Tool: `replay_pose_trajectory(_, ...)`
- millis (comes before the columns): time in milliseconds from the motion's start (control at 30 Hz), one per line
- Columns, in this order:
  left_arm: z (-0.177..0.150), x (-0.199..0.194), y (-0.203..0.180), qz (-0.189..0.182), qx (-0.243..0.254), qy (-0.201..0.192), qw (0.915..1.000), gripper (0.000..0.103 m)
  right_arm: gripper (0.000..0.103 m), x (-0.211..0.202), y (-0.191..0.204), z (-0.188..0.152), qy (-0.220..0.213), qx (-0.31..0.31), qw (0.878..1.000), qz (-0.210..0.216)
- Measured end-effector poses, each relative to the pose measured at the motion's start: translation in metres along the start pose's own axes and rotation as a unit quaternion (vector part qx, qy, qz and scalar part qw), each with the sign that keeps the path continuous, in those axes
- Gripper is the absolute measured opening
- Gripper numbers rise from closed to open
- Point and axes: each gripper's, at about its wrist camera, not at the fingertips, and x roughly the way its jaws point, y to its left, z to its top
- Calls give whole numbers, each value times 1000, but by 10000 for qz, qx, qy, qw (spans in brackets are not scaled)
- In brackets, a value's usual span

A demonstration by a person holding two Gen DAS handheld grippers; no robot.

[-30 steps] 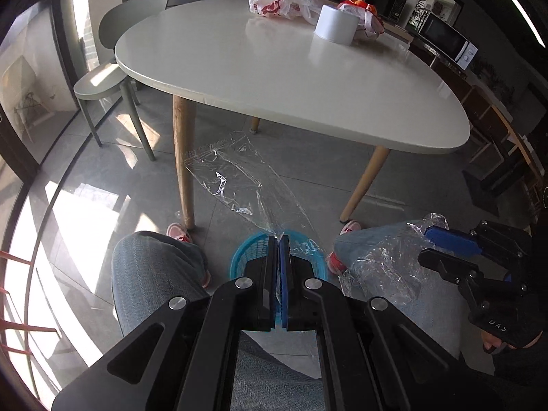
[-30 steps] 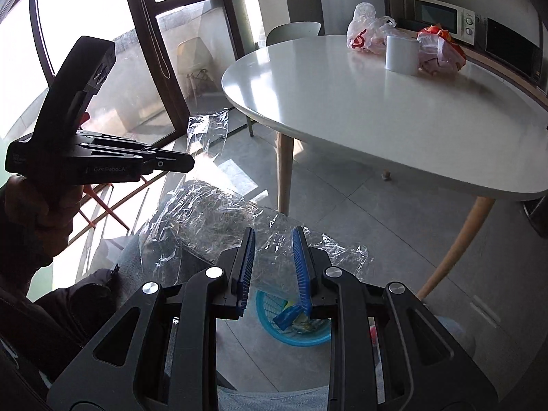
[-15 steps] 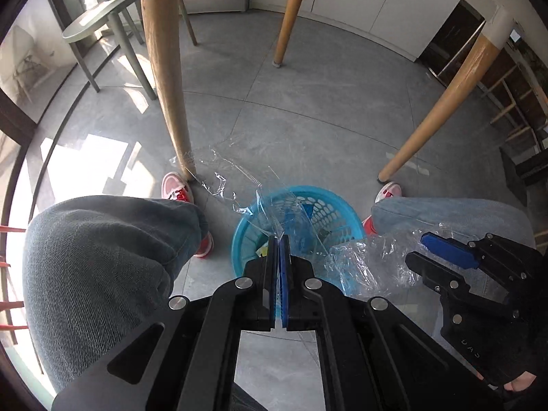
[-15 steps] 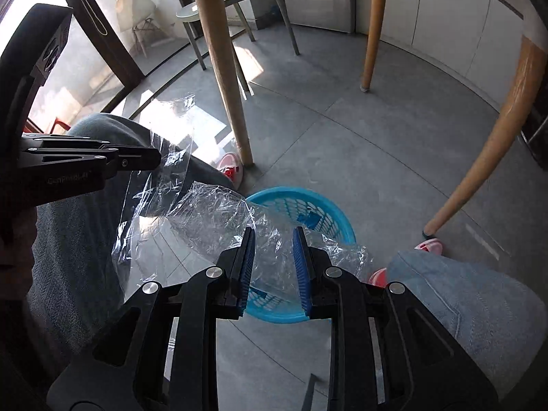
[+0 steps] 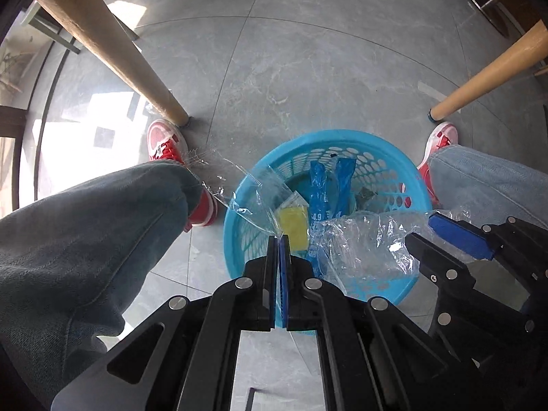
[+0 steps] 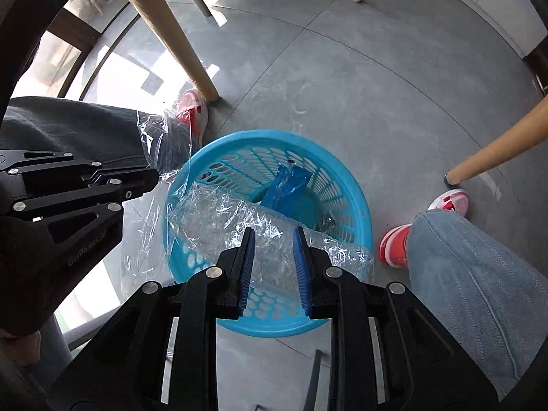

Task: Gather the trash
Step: 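Carry the clear plastic sheet down into the blue basket and release it with the right tool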

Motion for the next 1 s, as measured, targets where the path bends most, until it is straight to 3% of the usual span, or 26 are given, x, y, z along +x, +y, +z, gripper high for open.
replay_pose_trajectory(100, 3, 21, -4, 115, -30, 279, 9995, 1, 22, 19, -8, 1, 267, 176, 9995, -77)
replay_pose_trajectory(333, 16, 46, -13, 229, -30, 499, 9985, 2, 23, 38, -16, -2, 526, 335, 9979, -155)
replay_pose_trajectory(433, 13, 48, -16, 253, 59, 622, 9977, 11, 26, 40, -22, -3, 558, 426, 9975, -121)
replay_pose_trajectory(467, 13, 46, -16, 295, 90, 600, 9977, 18, 26, 40, -22, -3, 562, 451, 9974, -95)
replay_pose_trajectory(633, 11, 30, -8, 312, 32, 408, 9987, 31, 28, 26, -21, -7, 467, 507, 9976, -2)
replay_pose_trajectory(867, -10, -2, 8, 104, -188, 257, 9994, 45, 50, -3, -18, -19, 154, 571, 9982, 70)
replay_pose_trajectory(1000, -33, -35, 13, -56, -130, -18, 9999, 52, 52, -29, -7, -29, -87, 457, 9989, 117)
